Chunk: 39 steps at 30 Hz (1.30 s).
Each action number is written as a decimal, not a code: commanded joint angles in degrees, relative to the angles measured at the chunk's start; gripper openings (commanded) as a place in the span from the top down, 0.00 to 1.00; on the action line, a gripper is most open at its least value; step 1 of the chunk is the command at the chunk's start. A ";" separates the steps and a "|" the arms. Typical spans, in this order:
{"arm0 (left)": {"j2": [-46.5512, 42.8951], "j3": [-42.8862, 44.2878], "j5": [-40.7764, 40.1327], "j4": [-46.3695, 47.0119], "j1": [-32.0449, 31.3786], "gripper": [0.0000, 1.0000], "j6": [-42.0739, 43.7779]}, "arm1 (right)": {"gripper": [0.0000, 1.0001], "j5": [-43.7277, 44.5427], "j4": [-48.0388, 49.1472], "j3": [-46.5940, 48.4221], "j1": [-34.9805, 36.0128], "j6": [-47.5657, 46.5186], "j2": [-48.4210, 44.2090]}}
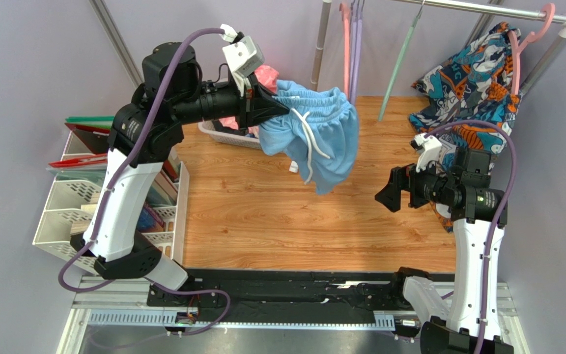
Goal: Place the shorts on the hanger
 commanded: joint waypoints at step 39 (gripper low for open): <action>-15.03 -71.46 5.46 2.77 9.10 0.35 40.93 | 0.09 14.21 5.41 -12.10 32.81 -22.69 4.41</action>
